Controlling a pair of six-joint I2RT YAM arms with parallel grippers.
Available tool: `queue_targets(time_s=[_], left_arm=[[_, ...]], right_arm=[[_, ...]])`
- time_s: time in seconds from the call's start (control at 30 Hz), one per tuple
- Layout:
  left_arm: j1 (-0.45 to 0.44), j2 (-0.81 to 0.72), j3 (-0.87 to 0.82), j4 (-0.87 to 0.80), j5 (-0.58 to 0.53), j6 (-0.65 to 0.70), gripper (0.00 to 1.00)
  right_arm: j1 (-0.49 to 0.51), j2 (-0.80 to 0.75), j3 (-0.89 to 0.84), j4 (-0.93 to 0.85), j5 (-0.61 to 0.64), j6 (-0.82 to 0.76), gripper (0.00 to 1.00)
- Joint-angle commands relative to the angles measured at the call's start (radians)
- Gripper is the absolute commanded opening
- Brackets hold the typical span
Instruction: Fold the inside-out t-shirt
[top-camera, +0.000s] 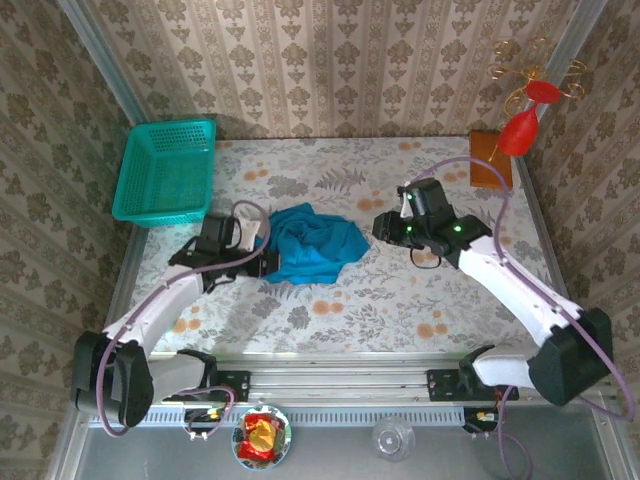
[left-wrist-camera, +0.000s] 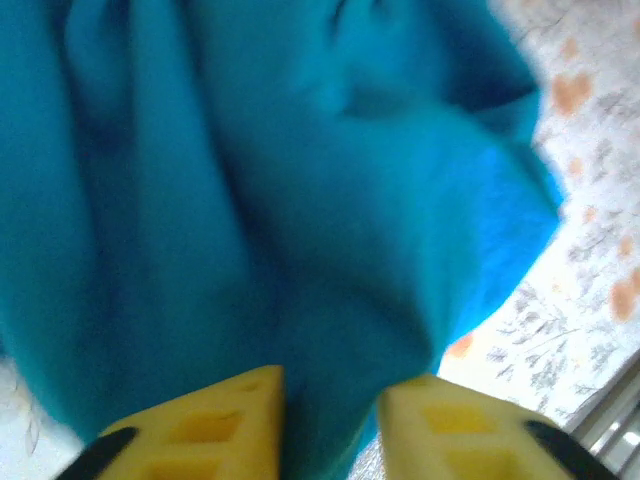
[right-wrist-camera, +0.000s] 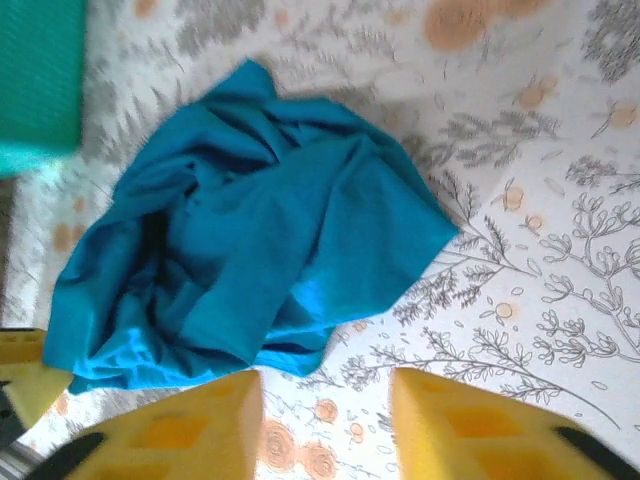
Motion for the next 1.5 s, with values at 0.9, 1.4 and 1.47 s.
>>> queue_targets(time_s=[0.9,1.4,1.47], left_arm=[[-0.167,0.493,0.456,-0.234,-0.391,0.100,0.35],[0.020,0.192,0.684,-0.137,-0.080,0.112,0.00],[0.023,0.176,0.713,-0.127,-0.025,0.114,0.00]], right_arm=[[0.230,0.465,0.083,0.116,-0.056,0.120,0.00],[0.079,0.101,0.373,-0.268,0.269,-0.067,0.00],[0.069,0.036,0.393,-0.282,0.295,-0.083,0.00]])
